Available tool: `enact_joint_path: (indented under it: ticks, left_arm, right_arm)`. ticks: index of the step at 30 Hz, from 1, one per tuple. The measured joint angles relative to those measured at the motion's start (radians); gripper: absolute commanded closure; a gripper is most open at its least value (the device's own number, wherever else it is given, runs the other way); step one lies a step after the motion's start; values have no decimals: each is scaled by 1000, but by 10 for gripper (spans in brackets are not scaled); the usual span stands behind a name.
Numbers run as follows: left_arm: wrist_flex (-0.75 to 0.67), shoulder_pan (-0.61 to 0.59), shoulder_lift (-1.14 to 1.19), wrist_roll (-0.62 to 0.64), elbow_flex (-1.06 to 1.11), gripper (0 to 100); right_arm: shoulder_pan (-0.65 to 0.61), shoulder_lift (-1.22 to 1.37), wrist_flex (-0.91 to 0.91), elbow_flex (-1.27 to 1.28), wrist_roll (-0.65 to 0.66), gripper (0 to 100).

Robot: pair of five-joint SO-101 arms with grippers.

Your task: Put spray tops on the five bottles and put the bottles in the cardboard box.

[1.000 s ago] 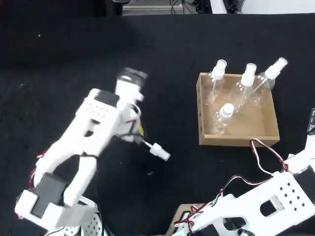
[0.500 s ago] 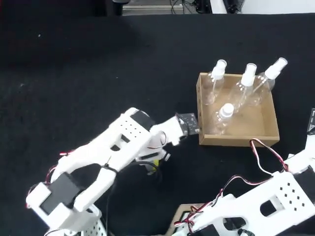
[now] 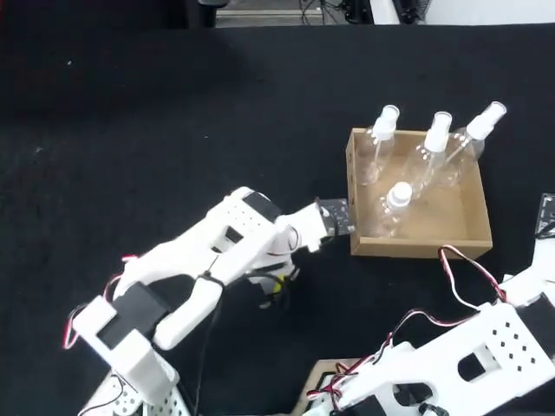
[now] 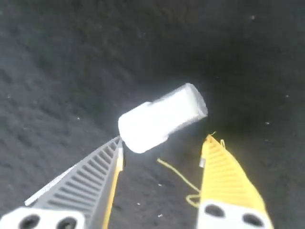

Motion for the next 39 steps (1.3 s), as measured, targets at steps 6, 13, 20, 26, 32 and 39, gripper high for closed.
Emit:
enact_joint_path:
  ticks: [6, 13, 20, 26, 32, 39]
  left_arm:
    - [0, 0, 60, -2, -48, 755]
    - [14, 3, 17, -3, -29, 755]
    - [-6, 6, -49, -3, 74, 755]
    - [-92, 2, -61, 8, 117, 755]
    - [-94, 2, -61, 29, 118, 755]
    - [-121, 9, -61, 75, 118, 755]
  right_arm:
    - [0, 0, 0, 0, 0, 987]
    - [0, 0, 0, 0, 18, 987]
    - [0, 0, 0, 0, 18, 987]
    - [0, 0, 0, 0, 18, 987]
    - [0, 0, 0, 0, 18, 987]
    - [0, 0, 0, 0, 18, 987]
